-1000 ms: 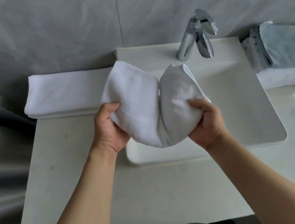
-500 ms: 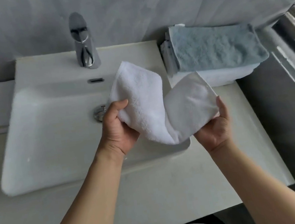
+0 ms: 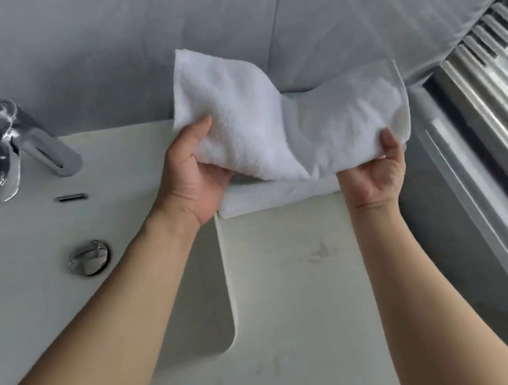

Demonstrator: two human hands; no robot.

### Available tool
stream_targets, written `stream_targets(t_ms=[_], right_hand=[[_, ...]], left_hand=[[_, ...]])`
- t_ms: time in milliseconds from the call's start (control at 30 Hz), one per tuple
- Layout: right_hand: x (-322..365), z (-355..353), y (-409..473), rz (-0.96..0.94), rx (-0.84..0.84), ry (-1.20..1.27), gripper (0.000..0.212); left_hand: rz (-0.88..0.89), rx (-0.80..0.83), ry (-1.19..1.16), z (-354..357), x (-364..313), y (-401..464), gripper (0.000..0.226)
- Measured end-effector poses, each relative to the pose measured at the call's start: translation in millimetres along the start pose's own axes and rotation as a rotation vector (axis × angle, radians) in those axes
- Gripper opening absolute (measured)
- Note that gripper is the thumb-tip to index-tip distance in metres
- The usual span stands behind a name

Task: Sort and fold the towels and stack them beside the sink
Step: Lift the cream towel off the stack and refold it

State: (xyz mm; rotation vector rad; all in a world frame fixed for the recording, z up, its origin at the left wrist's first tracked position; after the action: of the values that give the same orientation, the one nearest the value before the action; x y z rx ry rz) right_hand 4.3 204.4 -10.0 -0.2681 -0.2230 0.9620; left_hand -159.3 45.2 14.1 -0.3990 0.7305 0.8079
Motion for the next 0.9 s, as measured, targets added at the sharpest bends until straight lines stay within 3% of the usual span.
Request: stream_targets(t_ms=[133,267,367,533,633,700,767,833,900], right_hand=[[42.0,-15.1,29.7,-0.028,-0.053,0.160,0.052],[42.2,-53.5,33.2,-0.058,-0.335,-0.090,0.036],[51.5,-59.3,38.6,-0.099,-0.408,-0.172,0.034],[57.5,-36.1,46.6,-0.047,-0.340,-0.102,0.032],[53.2,-23.4,49.1,-0.037,-0.306,-0.063,0.027],[52.4,-22.3,49.7,-0.050,-0.351,-0.055,0.026],[55.7,-28.7,52.5,-0.061,-0.511,-0.144,0.023],[61.9,-43.8,44.6,-0.088,-0.806,-0.290,0.022],[68.6,-49.2,39.2,-0.148,-0.934,-0.400,0.027]], left_hand=[[-0.137,-0.055,0.315,-7.2,40.1,31.5,0.030],[-0.194,-0.151,0.586,-30.6,64.6,39.0,0.022],[-0.192,-0.166,0.600,-26.2,63.0,45.6,0.021],[-0.361,-0.244,0.498,-24.4,59.7,61.0,0.031],[-0.118,-0.246,0.660,-20.2,48.2,68.0,0.011],[0.072,-0.189,0.731,-12.2,42.6,67.6,0.013],[0.087,-0.202,0.829,-19.1,46.4,64.7,0.016],[0.014,-0.256,0.898,-33.6,51.9,62.5,0.014],[0.027,-0.274,0.911,-37.4,53.3,63.6,0.011]])
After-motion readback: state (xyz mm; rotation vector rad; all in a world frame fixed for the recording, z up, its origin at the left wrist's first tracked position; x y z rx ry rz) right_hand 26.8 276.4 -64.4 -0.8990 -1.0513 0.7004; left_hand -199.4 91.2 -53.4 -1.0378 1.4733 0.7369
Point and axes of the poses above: each hand's wrist, its own y-axis towards the middle knuckle, its own z-axis out of the palm, x = y × z, the point moved 7 cm from there along y, towards the middle knuckle, and after that the axes turned 15 degrees about z, right-handed, at the moved point
